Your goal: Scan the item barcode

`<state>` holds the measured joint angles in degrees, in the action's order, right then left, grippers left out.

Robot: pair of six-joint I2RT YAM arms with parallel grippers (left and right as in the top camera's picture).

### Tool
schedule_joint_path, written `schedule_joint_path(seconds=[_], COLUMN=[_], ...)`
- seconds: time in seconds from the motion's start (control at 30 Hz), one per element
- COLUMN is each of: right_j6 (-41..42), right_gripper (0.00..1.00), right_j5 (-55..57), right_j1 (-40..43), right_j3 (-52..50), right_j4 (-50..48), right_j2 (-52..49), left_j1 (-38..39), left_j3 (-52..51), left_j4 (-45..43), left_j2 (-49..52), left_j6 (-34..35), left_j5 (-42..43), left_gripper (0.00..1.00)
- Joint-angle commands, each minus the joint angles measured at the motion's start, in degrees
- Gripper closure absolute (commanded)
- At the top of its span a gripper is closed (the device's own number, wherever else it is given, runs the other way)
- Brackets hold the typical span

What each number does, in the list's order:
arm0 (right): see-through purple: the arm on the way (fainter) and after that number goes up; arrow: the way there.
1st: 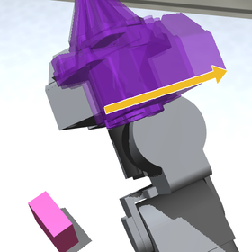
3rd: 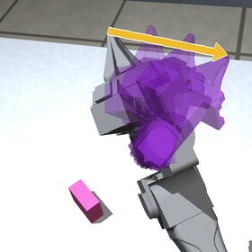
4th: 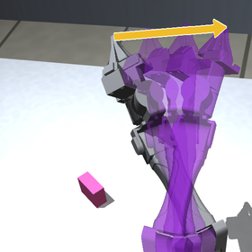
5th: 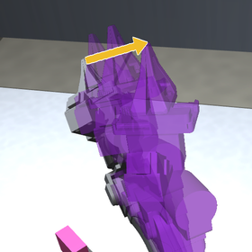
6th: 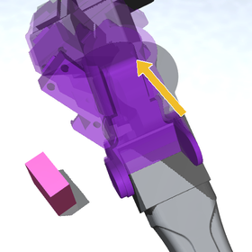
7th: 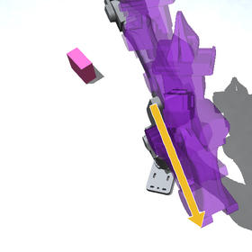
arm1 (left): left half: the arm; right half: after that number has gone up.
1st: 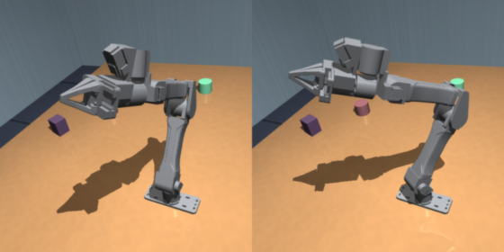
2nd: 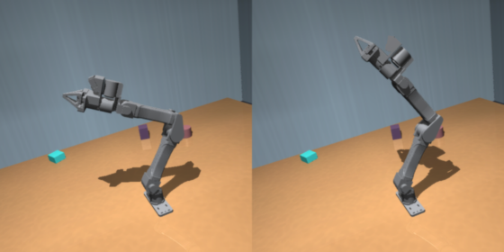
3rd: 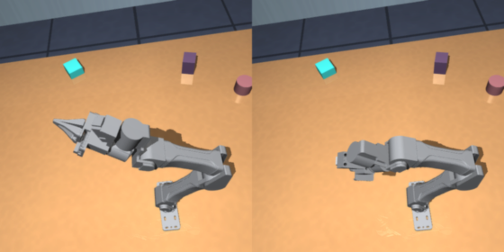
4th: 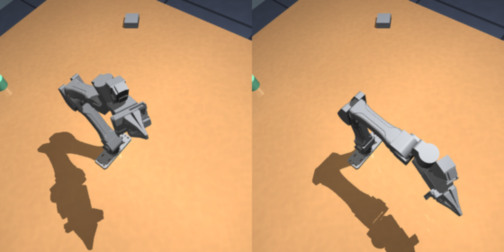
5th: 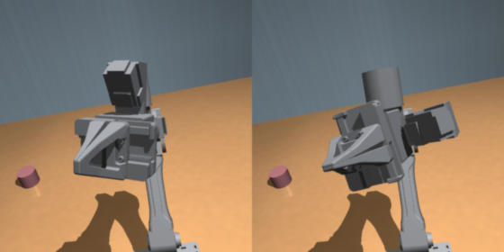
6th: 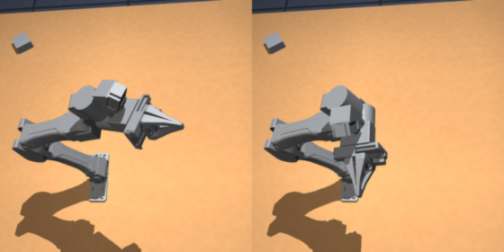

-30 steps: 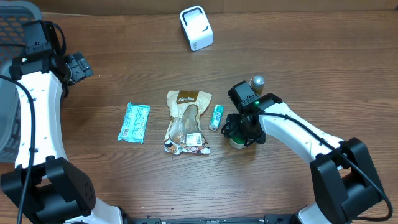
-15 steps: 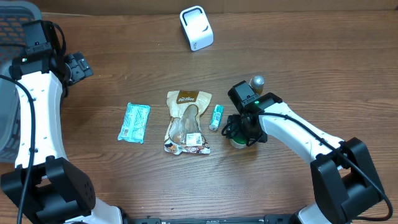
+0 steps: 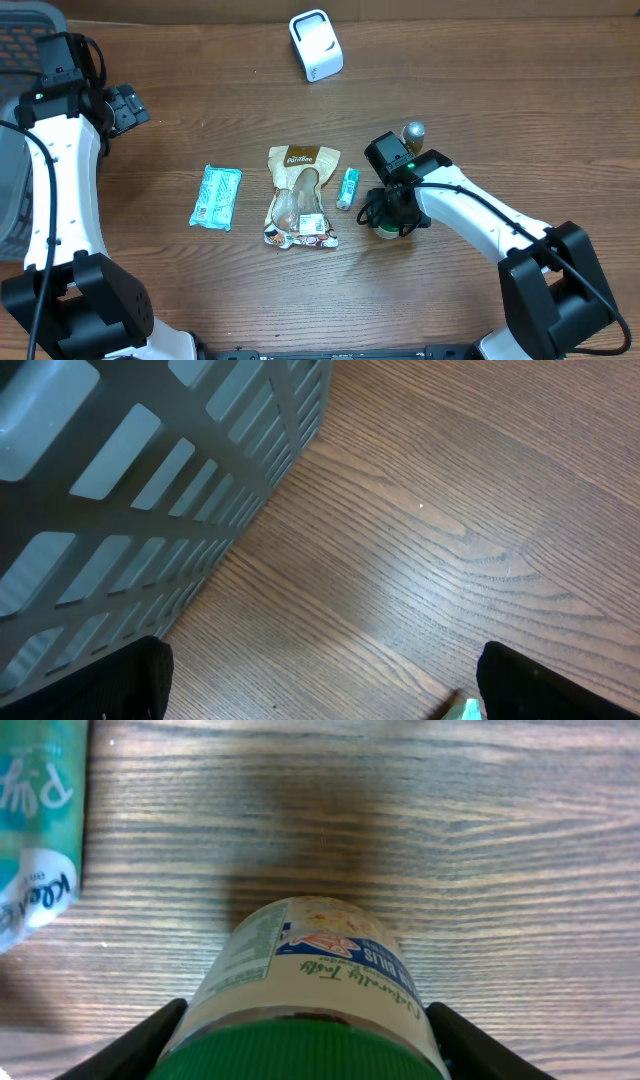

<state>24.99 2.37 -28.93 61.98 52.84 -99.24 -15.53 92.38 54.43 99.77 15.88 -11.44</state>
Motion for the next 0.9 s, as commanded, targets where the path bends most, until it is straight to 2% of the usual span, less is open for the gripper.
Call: schedule_joint_path(seconds=[0.0,0.07,0.13,0.23,0.33,0.43,0.57,0.6,0.7,0.87], right_j6=[1.9,8.2,19.0,17.7,9.5,5.9,3.8,2.5,-1.5,-4.5], right_gripper=[0.36,0.36,0.35,0.26,0.07,0.04,0.08,0.13,0.20,0.25], right_j5=[1.0,1.0,-0.2,-1.1,-0.9,1.4,3.8,3.8,3.8,3.8], right_j1=[-0.2,-0.2,-0.2,-0.2,-0.2,0.3,0.5,0.4,0.2,0.2], right_j3=[1.8,1.8,1.8,1.8,1.9,2.3,2.7,2.6,2.6,2.6], right_j4=[0.7,1.5,2.5,1.7,1.7,3.1,3.6,3.5,3.1,3.1], right_j2=[0.1,0.1,0.1,0.1,0.1,0.1,0.1,0.1,0.1,0.1], left_j1=[-0.5,-0.5,-0.5,-0.5,-0.5,-0.5,-0.5,-0.5,-0.5,-0.5], left_j3=[1.0,1.0,1.0,1.0,1.0,1.0,1.0,1.0,1.0,1.0], left_j4=[-0.2,-0.3,-0.3,-0.2,-0.3,-0.3,-0.3,-0.2,-0.3,-0.3], left_j2=[-0.5,-0.5,-0.5,-0.5,-0.5,-0.5,-0.5,-0.5,-0.5,-0.5], left_j6=[-0.7,-0.7,-0.7,-0.7,-0.7,-0.7,-0.7,-0.7,-0.7,-0.7], left_j5=[-0.7,-0.7,-0.7,-0.7,-0.7,-0.7,-0.7,-0.7,-0.7,-0.7], left_gripper=[0.00,0.00,0.00,0.00,0.00,0.01,0.00,0.00,0.01,0.00])
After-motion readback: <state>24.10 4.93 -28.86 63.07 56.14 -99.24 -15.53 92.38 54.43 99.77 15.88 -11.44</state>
